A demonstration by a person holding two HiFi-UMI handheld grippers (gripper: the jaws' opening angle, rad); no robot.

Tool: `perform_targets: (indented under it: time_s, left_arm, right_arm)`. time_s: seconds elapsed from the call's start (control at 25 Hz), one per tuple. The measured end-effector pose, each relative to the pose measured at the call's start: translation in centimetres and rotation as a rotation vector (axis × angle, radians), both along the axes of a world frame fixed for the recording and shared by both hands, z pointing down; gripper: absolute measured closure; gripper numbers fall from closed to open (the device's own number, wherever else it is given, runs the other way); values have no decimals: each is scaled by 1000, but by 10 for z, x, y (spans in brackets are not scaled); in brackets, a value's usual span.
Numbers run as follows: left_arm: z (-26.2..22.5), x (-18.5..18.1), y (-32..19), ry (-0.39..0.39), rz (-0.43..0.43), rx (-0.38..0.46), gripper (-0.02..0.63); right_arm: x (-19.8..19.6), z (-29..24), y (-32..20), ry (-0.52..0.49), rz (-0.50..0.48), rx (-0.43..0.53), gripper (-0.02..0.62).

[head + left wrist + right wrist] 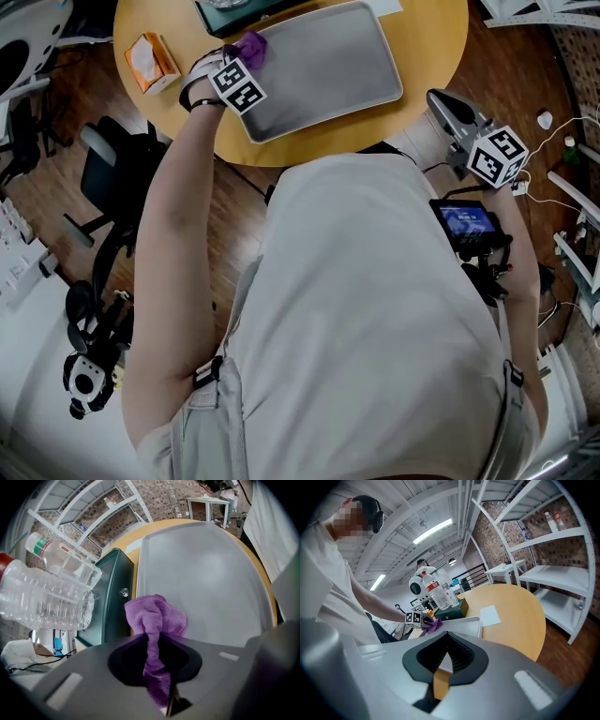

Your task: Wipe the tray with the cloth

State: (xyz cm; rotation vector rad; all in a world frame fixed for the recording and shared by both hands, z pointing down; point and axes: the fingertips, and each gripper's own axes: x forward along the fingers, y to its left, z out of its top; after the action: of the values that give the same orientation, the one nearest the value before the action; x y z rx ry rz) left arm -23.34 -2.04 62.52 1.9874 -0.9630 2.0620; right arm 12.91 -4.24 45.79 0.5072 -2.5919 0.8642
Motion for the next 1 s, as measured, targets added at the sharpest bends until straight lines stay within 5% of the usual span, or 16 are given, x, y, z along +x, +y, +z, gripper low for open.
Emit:
perform_targets:
  time_s: [0.2, 0.52, 0.72, 1.0]
  left_arm:
    - [-27, 1, 10, 85, -128, 108, 551]
    - [-76, -52, 78, 216, -553, 216, 551]
    - [-54, -70, 140, 268, -766, 89, 551]
    - [12, -60, 160, 303, -819, -146, 549]
  right_arm:
    - [0, -1, 0, -7, -5, 12, 592]
    - [-31, -8, -4, -51, -93, 31, 592]
    - [-50, -10, 4, -50, -159, 36, 592]
    - [-73, -9, 1, -27, -207, 36, 592]
